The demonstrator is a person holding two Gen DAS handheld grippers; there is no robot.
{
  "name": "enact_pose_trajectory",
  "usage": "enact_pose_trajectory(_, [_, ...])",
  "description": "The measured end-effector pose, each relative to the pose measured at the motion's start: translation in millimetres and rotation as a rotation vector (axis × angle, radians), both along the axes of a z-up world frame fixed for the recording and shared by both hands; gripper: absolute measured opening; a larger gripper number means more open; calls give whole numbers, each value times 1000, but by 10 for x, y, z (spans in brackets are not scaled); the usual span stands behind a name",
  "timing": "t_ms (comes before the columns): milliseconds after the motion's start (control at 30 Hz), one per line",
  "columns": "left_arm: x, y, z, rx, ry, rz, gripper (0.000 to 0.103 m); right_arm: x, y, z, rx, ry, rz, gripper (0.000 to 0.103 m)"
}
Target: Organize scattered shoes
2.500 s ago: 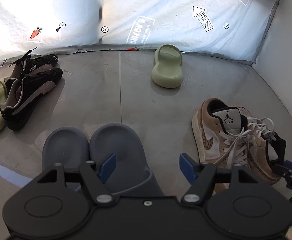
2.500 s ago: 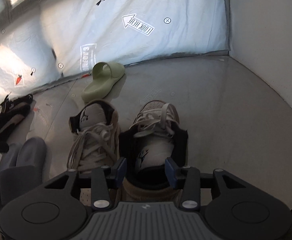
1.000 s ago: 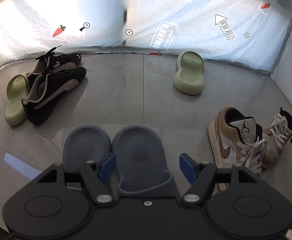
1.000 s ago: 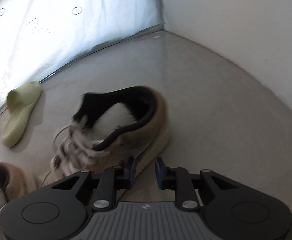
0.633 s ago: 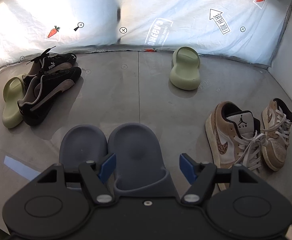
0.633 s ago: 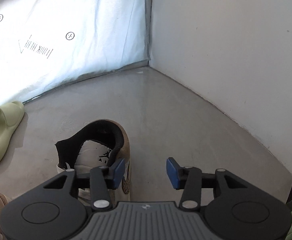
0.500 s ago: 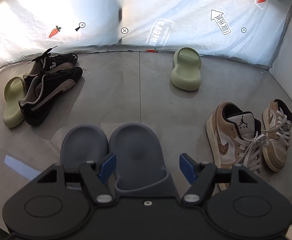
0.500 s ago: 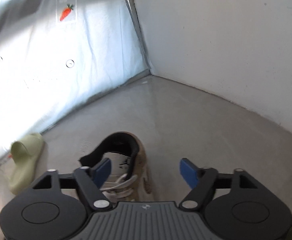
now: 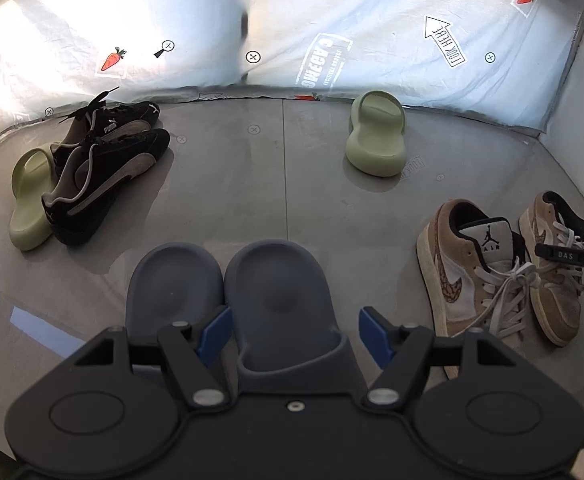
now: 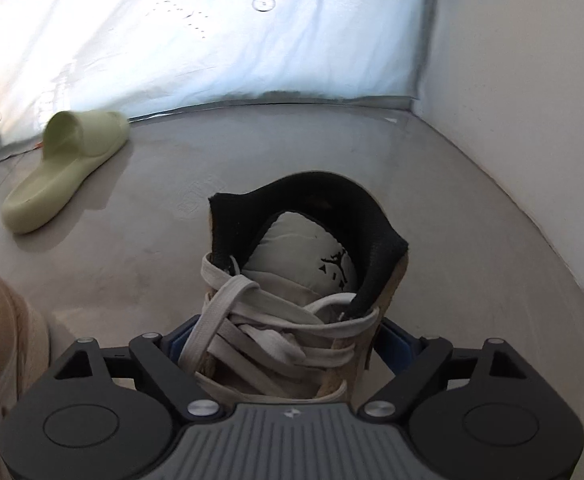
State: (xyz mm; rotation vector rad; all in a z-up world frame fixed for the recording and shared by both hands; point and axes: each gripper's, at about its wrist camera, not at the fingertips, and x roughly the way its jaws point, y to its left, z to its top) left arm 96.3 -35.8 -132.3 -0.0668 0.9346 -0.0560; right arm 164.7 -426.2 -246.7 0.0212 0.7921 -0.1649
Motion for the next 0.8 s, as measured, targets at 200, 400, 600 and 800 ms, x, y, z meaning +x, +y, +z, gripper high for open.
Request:
enact_pose_trajectory(200, [27,82,-37,-42,12,22,71,-274,318,51,26,21,170,83])
enact_pose_trajectory(400, [34,-74,-43,-31,5,-58,71,-352,665,58,59,-8,210,85])
enact_pose_trajectory(600, [-3,-18,-31,-29,-3,-42,71,-650,210,452,295,-166,151,91])
enact_pose_trajectory(800, [76,137,-106,-104,42,7,71,-644,-148,239,396,-111,243,96])
